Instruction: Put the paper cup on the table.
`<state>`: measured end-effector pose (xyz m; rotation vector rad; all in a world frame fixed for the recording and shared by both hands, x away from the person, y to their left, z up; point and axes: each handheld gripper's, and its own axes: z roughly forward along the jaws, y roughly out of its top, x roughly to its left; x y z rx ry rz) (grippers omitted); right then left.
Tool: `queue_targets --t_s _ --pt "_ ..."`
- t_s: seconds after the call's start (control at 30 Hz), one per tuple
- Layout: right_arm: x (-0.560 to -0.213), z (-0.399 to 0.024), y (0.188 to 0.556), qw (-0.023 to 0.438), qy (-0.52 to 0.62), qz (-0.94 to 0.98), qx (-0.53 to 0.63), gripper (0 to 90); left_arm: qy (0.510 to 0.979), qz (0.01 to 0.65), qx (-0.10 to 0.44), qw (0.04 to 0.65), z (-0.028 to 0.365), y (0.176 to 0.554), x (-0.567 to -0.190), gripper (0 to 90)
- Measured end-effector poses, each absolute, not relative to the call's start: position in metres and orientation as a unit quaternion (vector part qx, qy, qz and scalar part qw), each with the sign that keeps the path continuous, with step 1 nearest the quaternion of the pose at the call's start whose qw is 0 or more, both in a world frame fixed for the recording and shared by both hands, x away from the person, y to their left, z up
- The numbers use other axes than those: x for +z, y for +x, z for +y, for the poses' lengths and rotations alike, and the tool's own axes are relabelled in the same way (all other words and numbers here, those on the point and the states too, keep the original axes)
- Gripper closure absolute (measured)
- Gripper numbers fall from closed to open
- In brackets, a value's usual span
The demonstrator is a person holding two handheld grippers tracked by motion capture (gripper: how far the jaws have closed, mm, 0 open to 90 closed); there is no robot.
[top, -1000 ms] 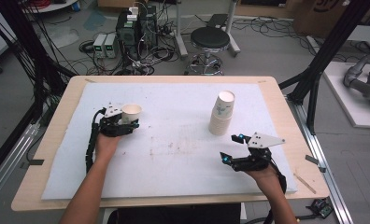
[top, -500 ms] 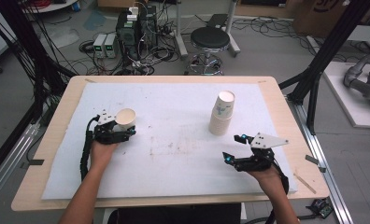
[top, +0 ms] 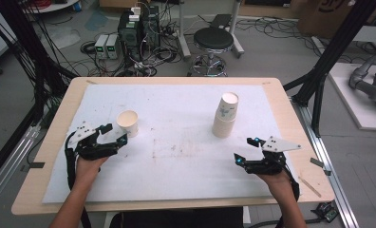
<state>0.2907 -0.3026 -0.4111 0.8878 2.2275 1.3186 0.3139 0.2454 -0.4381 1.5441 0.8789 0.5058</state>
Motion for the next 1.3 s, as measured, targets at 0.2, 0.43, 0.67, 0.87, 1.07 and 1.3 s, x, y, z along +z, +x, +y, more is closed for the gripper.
queue_targets --t_s 0.2,0.43,0.67,0.87,1.07,1.3 --pt "-0.414 -0.310 0.290 0.213 0.333 0.791 0.467 20.3 0.664 0.351 0.216 0.624 0.236 0.302 -0.434 17.8" --pt "-0.411 -0.313 0.284 0.225 0.338 0.785 0.468 20.3 0.668 0.333 0.220 0.628 0.228 0.296 -0.432 17.7" --pt "-0.407 -0.312 0.278 0.234 0.341 0.779 0.471 20.3 0.670 0.322 0.226 0.630 0.227 0.289 -0.429 17.8" --pt "-0.406 -0.313 0.279 0.236 0.341 0.776 0.475 20.3 0.666 0.325 0.228 0.632 0.228 0.290 -0.430 17.8" --pt "-0.406 -0.315 0.279 0.238 0.341 0.775 0.477 20.3 0.667 0.327 0.230 0.629 0.228 0.291 -0.431 17.8" --pt "-0.406 -0.314 0.279 0.238 0.338 0.775 0.478 20.3 0.666 0.329 0.231 0.628 0.229 0.291 -0.431 17.8"
